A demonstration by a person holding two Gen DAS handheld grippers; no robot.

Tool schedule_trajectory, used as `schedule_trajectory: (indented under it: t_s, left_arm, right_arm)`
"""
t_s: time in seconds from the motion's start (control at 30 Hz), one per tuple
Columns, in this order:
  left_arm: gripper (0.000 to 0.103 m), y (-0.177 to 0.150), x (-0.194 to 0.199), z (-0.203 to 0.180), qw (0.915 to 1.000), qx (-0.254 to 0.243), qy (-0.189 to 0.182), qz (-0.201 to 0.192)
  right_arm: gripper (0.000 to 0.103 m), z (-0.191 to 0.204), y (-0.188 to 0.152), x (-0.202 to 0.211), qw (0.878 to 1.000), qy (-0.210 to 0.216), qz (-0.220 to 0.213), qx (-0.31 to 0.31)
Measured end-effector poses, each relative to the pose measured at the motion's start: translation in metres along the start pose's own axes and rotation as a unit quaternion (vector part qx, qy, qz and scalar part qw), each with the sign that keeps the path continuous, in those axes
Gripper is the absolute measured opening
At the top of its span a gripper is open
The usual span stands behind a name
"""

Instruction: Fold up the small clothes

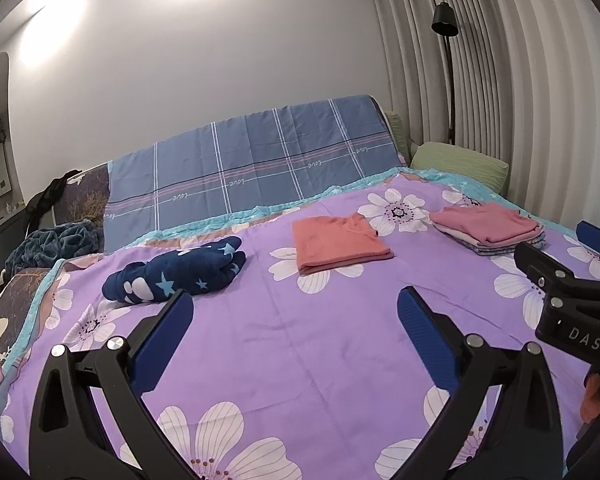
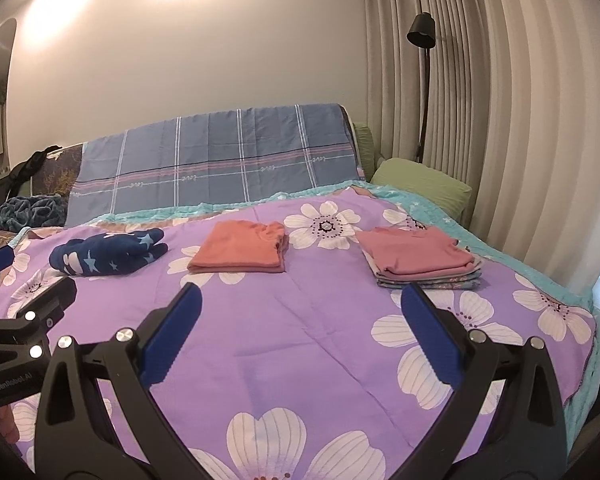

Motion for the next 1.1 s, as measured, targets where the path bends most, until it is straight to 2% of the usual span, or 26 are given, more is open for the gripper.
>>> schedule_trajectory:
  t_s: [1.1]
  left_arm:
    - [0.102, -0.011, -0.010, 0.003, 0.9999, 0.006, -0.001, 0.016]
  right_arm:
    - [0.101, 0.003, -0.008, -0.006, 1.000, -0.006, 0.011, 0.010]
Point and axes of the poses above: each gripper's, at about its wrist camera, not at the fingertips, and x roughly against the way its jaws point, z to its left, y to its top, the point moved 10 cm from there along -x, roughly the way its jaws point, and after that the axes turned 15 degrees about -z, right-handed, at the moved point
